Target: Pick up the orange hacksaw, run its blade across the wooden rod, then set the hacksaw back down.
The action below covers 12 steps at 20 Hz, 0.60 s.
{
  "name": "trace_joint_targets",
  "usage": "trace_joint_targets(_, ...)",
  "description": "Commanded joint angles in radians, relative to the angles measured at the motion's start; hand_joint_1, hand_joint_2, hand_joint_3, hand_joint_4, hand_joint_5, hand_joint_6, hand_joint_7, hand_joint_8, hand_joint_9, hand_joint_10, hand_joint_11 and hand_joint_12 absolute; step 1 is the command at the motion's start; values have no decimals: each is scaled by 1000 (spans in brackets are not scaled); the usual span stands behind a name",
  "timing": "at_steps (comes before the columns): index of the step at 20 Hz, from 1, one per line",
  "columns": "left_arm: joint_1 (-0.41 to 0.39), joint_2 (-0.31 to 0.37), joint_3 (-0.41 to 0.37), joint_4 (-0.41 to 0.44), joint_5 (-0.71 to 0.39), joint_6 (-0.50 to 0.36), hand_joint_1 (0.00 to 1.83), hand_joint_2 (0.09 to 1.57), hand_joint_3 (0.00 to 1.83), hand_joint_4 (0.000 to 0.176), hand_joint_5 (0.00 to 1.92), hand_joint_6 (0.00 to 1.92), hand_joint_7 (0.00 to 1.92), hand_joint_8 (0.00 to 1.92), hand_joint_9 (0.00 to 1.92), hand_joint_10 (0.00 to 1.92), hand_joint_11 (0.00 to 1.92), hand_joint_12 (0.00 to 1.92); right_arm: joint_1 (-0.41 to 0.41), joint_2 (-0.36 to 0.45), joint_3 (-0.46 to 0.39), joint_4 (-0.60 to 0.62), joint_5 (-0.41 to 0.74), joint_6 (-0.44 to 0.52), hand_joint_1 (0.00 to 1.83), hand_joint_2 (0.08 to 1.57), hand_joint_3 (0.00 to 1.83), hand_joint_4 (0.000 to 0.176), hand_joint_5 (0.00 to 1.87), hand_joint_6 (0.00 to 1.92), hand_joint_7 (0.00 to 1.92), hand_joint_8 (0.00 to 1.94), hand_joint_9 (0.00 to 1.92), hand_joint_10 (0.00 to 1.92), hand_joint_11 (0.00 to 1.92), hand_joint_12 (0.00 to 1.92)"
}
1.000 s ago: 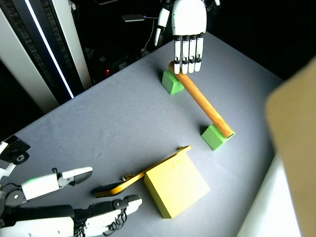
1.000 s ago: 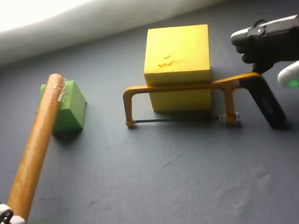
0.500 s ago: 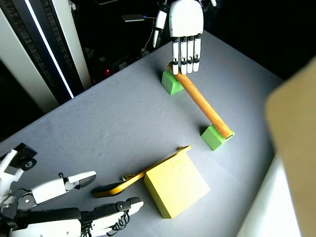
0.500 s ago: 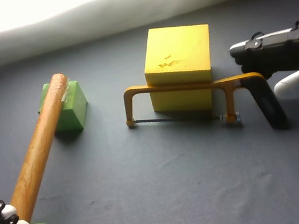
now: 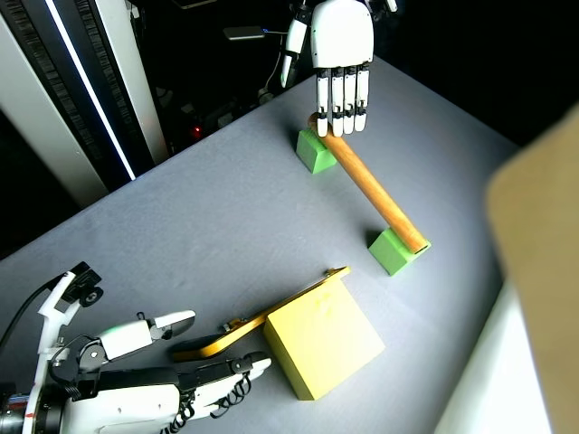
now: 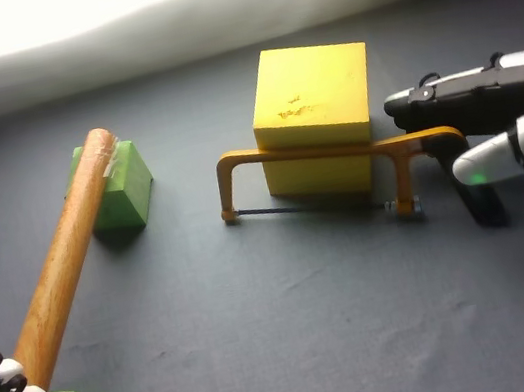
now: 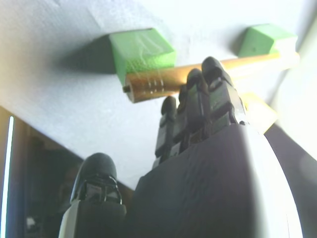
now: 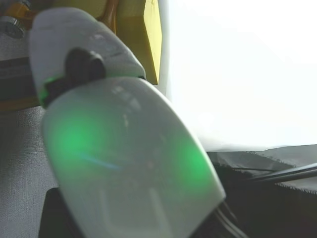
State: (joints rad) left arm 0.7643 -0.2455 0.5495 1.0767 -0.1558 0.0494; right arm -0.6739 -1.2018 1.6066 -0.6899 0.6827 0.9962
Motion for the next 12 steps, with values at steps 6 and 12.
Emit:
trace_joint_targets(6, -8, -5, -1, -4, -17, 0, 5, 1268, 1, 0, 112, 1, 114, 1, 93, 1, 0, 282, 64, -8, 0, 59, 38, 2, 1193, 1175, 5, 0, 187, 5, 162, 0, 209, 2, 0, 853)
trace_joint_targets(12, -8, -5, -2, -4, -19, 0, 3, 1279, 1, 0, 108, 2, 110, 1, 97, 1, 0, 314, 57, -14, -54, 59, -11, -15, 1182, 1172, 1, 0, 217, 2, 180, 1, 238, 3, 0, 897)
